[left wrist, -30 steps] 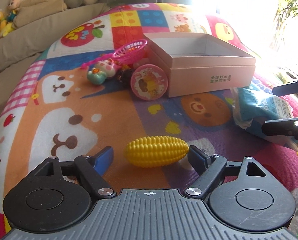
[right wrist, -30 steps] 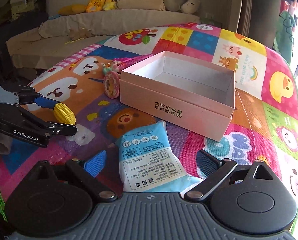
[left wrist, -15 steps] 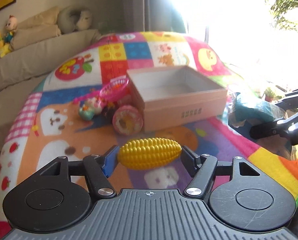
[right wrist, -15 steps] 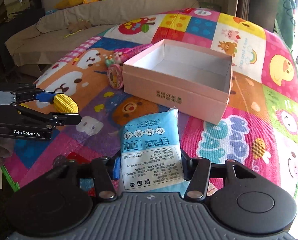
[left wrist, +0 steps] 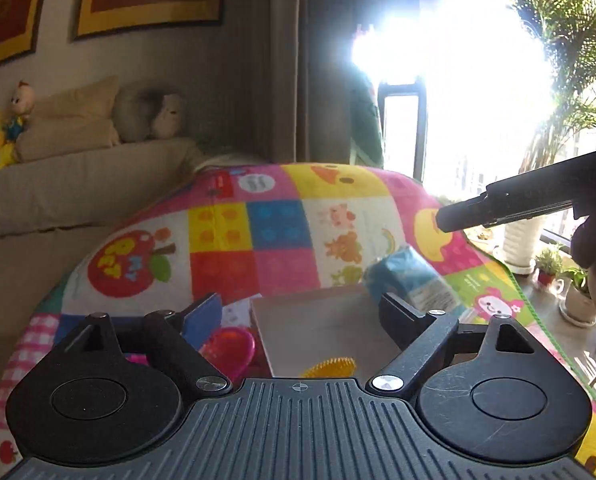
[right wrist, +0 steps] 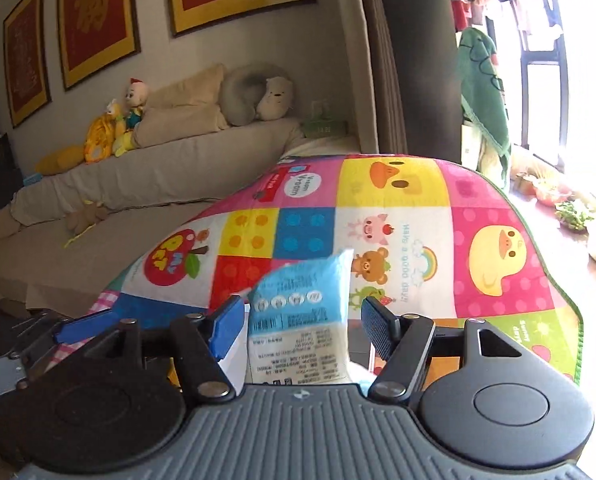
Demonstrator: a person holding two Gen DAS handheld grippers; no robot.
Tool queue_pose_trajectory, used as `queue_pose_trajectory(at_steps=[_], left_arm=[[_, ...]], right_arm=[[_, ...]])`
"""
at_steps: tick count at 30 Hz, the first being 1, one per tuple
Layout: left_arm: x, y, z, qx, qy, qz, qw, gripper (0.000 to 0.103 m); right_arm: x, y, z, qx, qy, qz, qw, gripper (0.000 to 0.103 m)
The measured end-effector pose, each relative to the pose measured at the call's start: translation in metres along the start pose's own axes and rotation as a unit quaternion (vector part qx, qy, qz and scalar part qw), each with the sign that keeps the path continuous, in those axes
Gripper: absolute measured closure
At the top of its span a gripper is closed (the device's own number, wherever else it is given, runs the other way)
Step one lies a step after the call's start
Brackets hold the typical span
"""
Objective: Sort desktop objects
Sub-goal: 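Lower the wipes pack into the pink box with the right tool while the left drops the corn in, then grasp the round pink Hello Kitty container with the right tool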
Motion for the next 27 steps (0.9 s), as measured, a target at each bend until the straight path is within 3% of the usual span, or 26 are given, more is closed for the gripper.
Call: queue_pose_trajectory(at_steps=[4,8,12,16,21,24,26,27], left_arm=[[0.01,0.06,-0.024,-0.023,-0.042,-0.055,0.9973,0.008],[0.012,0.104,-0.035,-0.001,-0.039,-0.112,0.993,0.008],[0.012,0.112,-0.036,-0.006,-0.026,-0.107,0.9939,0.009],[-0.005,0.106,-0.04,-0.007,-0.013,-0.098,0.9951,0.028],[-0.022,0.109,-0.032,-0.04,0.0,-0.1,0.9942,0.029],[-0.024,0.112,-0.029,-0.045,0.004,-0.106,0.9933,0.045],[-0.02,0.113,-0.03,-0.046,0.003,-0.109,0.993,0.066],[-0.017,0.113,-0.033,-0.045,0.001,-0.109,0.9931,0.068]], right_arm=[[-0.025,0.031,0.0,0.011,-0.005,-0.033,0.999,0.037],[-0.047,0.062,-0.013,0.01,-0.021,-0.085,0.996,0.037],[-0.051,0.083,-0.051,0.053,-0.051,-0.104,0.992,0.037],[-0.049,0.084,-0.082,0.087,-0.067,-0.091,0.99,0.037],[-0.054,0.07,-0.098,0.074,-0.09,-0.09,0.989,0.037],[-0.067,0.063,-0.114,0.089,-0.094,-0.092,0.987,0.037],[-0.084,0.058,-0.126,0.097,-0.095,-0.102,0.986,0.037],[-0.095,0.056,-0.132,0.1,-0.093,-0.108,0.985,0.038]])
Point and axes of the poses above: each gripper's, at about its wrist camera, not at the fingertips, and x roughly against the way its jaws point, z to its right, y to its underside, the point moved 2 cm from there along -x, roughly the way its jaws point, and after that the axes turned 9 degrees about z, right-handed, at the moved point
